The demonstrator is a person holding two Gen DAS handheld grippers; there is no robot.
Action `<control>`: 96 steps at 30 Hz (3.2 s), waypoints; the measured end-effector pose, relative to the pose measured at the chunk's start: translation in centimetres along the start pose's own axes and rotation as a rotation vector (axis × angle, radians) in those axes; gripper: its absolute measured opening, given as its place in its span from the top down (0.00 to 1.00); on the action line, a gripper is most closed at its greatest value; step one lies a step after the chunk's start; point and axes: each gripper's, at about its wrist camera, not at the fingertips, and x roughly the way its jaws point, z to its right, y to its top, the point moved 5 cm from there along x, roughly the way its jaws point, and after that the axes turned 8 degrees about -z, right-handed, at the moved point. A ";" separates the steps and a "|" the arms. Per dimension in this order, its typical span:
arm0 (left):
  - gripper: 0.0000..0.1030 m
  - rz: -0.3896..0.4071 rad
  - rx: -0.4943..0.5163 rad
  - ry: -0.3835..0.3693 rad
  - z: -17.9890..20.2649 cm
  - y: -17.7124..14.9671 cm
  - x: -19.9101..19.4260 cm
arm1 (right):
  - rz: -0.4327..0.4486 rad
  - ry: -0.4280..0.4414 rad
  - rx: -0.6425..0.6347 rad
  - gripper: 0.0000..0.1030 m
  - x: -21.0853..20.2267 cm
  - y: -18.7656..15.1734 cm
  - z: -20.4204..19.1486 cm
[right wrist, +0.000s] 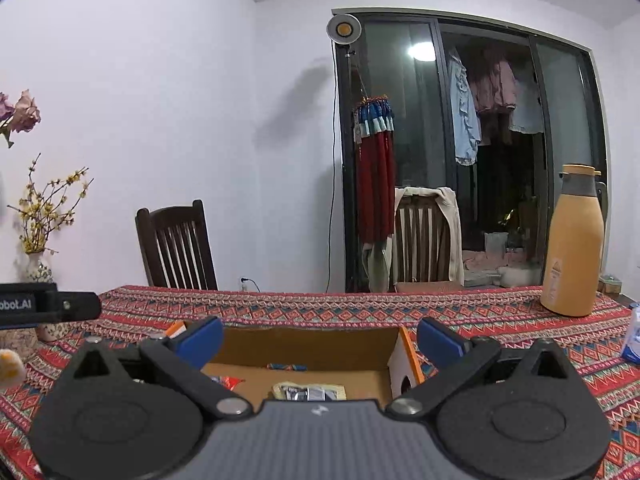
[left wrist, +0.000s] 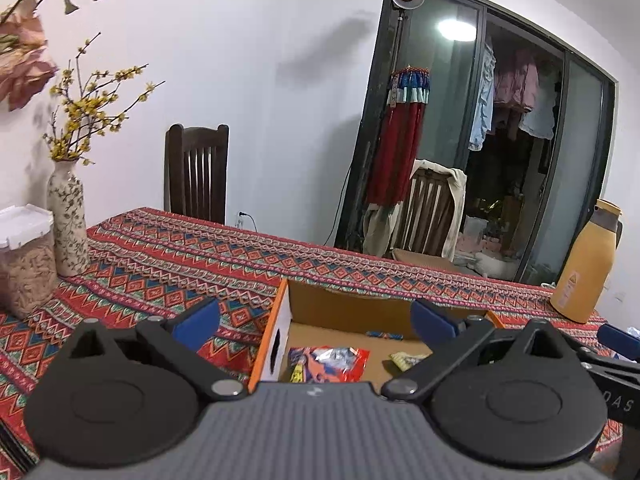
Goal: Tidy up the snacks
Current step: 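Carry both bags over the orange box and open both grippers to drop them, then move the right gripper back and grasp a white snack packet, then lift the white packet with the right gripper while the left gripper grasps a green bar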
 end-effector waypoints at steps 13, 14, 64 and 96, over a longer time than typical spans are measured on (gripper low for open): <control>0.00 -0.038 0.063 0.000 -3.3 -5.4 -2.1 | -0.085 -0.039 -0.009 0.00 -4.8 -6.4 0.1; 0.00 -0.042 0.073 0.001 -3.5 -5.8 -2.0 | -0.094 -0.034 -0.002 0.00 -5.0 -7.0 0.2; 0.00 -0.049 0.063 -0.021 -5.3 -11.0 0.3 | -0.212 -0.045 -0.030 0.14 -5.2 -12.8 2.9; 0.00 -0.065 0.052 -0.022 -5.5 -10.9 0.6 | -0.105 -0.030 -0.008 0.61 -2.8 -11.6 3.2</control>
